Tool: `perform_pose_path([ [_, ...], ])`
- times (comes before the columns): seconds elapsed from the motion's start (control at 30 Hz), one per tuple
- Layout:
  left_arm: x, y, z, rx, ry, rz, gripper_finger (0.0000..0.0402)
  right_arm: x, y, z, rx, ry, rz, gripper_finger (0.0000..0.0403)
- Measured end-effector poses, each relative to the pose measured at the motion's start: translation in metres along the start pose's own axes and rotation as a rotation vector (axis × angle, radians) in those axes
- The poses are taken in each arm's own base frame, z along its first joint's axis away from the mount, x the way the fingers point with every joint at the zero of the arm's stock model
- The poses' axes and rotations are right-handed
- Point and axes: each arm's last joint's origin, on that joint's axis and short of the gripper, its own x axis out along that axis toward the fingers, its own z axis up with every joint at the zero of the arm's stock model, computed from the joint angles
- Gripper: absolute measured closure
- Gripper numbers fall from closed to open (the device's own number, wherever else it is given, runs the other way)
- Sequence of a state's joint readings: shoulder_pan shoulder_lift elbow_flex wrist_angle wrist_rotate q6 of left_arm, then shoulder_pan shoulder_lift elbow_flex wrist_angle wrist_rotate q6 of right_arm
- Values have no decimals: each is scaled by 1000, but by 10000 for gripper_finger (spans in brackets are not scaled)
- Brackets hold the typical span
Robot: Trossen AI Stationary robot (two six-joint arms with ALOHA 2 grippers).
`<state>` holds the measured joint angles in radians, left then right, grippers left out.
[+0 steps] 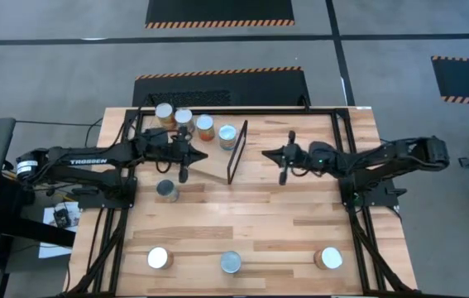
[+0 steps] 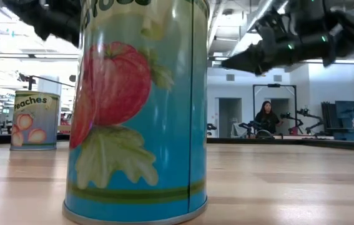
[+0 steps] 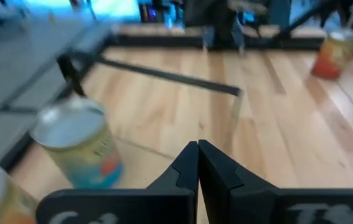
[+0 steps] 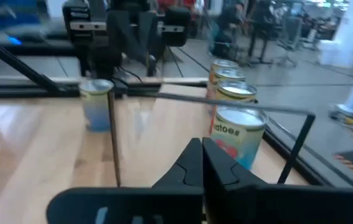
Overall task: Pick and place cans onto a shelf
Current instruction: Align the canned green beans with the other canned green beans on the shelf
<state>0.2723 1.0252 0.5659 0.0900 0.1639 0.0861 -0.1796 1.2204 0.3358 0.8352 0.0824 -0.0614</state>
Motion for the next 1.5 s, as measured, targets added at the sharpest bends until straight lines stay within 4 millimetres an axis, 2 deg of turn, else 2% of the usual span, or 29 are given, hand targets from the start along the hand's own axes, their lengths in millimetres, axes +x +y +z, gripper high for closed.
perform_pose_path([
  [0.17,-9,-35,21,-63,235,48,401,-13,-19,-15,12,-50,47,395],
  [0.33,-28,-77,41,-240,393,89,401,-15,-25,-16,21,-60,87,395],
  [0.5,-40,-124,44,-446,585,103,401,-15,-27,-13,-25,-89,77,395],
  [0.83,-46,-242,40,-628,867,216,401,-16,-38,-10,-32,-128,18,394],
  [1.03,-40,-297,28,-703,1024,269,380,-16,-39,-9,-34,-136,17,394],
  [1.17,-28,-315,21,-679,1062,304,339,-17,-39,-6,-38,-163,15,394],
  [1.33,-23,-319,12,-664,1119,403,285,-17,-39,-6,-45,-166,14,394],
  [1.5,-23,-320,8,-715,1128,461,259,-17,-39,-6,-55,-167,13,394],
])
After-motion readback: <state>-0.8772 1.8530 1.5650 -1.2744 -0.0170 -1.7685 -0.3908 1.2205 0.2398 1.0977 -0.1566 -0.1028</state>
